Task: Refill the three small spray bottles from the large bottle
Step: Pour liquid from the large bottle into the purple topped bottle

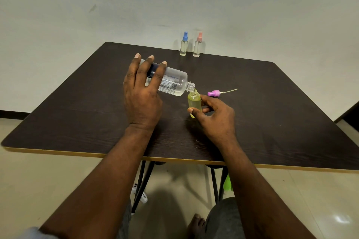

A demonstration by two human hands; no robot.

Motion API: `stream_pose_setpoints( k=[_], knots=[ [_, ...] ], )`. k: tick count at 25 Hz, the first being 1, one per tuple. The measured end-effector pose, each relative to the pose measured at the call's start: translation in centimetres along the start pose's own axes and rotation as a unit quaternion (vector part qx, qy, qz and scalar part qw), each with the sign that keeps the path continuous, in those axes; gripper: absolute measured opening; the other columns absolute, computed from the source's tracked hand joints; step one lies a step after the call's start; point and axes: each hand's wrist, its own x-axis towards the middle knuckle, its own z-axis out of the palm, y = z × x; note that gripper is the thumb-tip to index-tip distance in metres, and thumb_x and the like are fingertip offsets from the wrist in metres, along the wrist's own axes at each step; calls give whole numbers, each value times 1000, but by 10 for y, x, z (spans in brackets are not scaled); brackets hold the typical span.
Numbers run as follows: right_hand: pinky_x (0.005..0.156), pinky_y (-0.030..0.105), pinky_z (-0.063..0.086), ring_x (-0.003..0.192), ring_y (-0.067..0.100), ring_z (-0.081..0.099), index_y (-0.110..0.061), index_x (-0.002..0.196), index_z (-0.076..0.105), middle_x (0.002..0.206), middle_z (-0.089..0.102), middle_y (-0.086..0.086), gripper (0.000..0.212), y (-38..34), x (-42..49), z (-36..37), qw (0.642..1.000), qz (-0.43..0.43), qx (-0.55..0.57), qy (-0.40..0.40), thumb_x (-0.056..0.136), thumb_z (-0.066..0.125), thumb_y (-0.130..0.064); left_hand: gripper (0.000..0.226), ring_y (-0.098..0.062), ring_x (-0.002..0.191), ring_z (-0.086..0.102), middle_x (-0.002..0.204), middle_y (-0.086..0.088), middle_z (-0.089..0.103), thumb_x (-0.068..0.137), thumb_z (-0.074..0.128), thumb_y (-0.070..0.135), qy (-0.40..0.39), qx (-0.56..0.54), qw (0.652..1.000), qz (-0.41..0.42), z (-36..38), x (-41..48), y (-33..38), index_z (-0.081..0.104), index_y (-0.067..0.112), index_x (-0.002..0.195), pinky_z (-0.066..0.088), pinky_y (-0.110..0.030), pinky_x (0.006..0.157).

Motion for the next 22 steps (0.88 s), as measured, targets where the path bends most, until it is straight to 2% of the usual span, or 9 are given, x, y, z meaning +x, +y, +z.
stream_pose_setpoints(
  k=[9,12,14,17,20,22],
  knots=[
    [78,15,54,86,-2,66,-28,127,74,106,75,-17,50,0,0,0,1000,0,-1,2,80,88,-38,65,-34,152,33,154,-9,51,88,58,-8,-10,-2,1000,-2,1,0,-1,58,22,146,40,-55,113],
    [75,11,53,84,-4,68,-32,122,76,99,75,-23,45,-2,0,0,1000,12,8,0,80,88,-38,67,-32,150,35,152,-6,52,85,62,-2,-59,-16,998,-12,1,-3,-1,58,22,147,41,-56,112],
    [75,14,56,83,-4,69,-33,119,76,95,75,-26,41,-2,0,1,1000,23,18,-1,80,88,-37,74,-28,146,40,148,-3,55,79,71,2,-101,-25,994,-28,1,-4,-2,56,25,147,42,-55,111],
    [79,24,61,82,-1,71,-32,116,77,94,76,-23,39,-3,-1,1,999,34,33,-1,79,89,-34,79,-22,132,51,140,3,60,75,86,23,-149,-43,985,-78,3,-6,-4,55,31,147,43,-52,108],
    [80,24,61,83,-4,70,-33,117,76,94,75,-25,40,-4,-1,1,999,38,23,-7,79,89,-37,81,-16,116,63,129,6,67,69,91,43,-171,-93,969,-151,5,-4,-6,58,33,142,52,-50,101],
    [80,24,62,84,-6,70,-34,117,76,93,74,-27,41,-5,-1,0,999,42,20,-10,79,89,-38,80,-11,108,65,124,9,70,66,90,52,-181,-116,957,-193,5,-3,-6,59,35,138,56,-44,96]
  ],
)
